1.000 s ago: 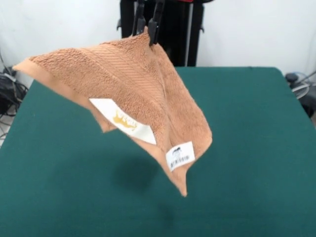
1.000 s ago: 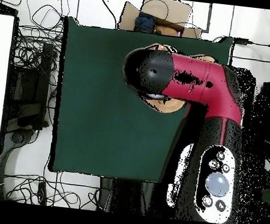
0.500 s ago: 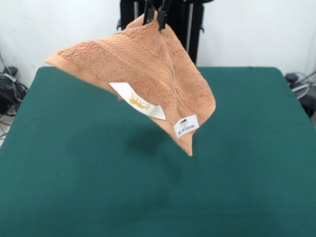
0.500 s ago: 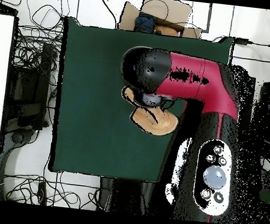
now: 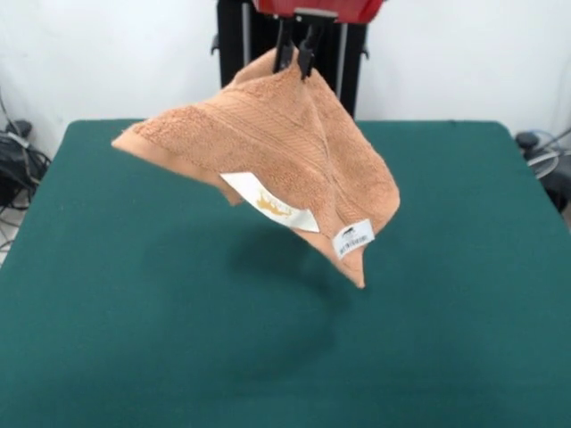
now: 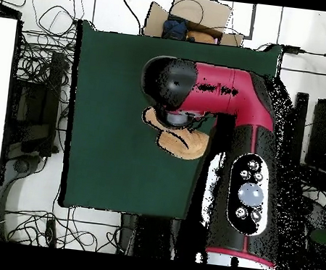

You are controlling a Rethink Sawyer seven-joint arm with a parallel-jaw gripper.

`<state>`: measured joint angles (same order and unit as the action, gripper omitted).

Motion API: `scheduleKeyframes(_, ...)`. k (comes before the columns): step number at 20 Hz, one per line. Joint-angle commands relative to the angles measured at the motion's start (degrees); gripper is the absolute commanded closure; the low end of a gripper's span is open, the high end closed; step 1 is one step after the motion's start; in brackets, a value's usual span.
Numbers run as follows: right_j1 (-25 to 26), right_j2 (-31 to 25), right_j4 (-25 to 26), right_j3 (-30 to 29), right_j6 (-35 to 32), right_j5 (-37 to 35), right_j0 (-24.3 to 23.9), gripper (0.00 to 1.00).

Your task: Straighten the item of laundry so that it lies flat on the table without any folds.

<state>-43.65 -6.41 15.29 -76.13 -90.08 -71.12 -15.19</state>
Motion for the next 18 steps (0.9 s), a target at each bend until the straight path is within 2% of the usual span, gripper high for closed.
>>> scheduleKeyframes(1,2.85,-5.78,2.09,-2.66,9.00,-0.95,-1.29,1.00)
scheduleKeyframes(11,5.41,-7.23,2.35,-3.15,7.97,2.27,-2.90,1.00)
scheduleKeyframes(18,4.92,-7.60,2.67,-4.06,8.03,2.65,-3.56,1.00)
